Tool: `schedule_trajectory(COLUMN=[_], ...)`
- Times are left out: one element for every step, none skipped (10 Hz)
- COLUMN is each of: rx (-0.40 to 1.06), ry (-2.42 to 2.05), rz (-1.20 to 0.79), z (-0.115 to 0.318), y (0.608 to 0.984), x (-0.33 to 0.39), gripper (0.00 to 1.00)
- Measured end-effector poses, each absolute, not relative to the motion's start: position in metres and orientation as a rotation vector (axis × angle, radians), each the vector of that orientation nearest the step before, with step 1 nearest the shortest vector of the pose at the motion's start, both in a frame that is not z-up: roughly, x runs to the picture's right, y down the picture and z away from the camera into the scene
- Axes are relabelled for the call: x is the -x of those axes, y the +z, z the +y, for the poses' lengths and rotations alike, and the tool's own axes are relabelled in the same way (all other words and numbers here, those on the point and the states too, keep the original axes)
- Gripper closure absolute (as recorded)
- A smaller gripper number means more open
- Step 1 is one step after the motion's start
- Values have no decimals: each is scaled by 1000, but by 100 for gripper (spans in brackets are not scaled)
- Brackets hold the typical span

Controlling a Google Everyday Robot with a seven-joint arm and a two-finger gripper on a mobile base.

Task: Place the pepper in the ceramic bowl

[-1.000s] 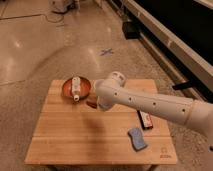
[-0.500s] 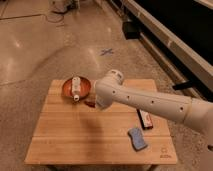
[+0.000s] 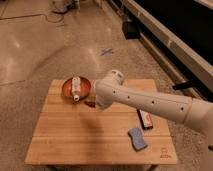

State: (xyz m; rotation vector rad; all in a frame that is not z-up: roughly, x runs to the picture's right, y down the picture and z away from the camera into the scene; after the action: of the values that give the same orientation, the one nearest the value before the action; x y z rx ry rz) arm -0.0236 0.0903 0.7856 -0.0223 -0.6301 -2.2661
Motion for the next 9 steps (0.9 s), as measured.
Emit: schedule_trajectory(rx=[11, -11, -25, -30, -24, -9, 6, 19, 37], ry=[-2270, -2282, -2295, -2307, -2325, -2342, -2355, -2363, -2369], rz=[-616, -599, -588, -578, -563, -552, -544, -537, -526], z=[82, 69, 60, 52, 41, 33, 26, 21, 11], y=[788, 792, 797, 803, 812, 823, 834, 842, 855], x=[28, 38, 46, 50, 53, 54, 56, 57, 59], gripper=[100, 100, 100, 100, 100, 100, 100, 100, 100])
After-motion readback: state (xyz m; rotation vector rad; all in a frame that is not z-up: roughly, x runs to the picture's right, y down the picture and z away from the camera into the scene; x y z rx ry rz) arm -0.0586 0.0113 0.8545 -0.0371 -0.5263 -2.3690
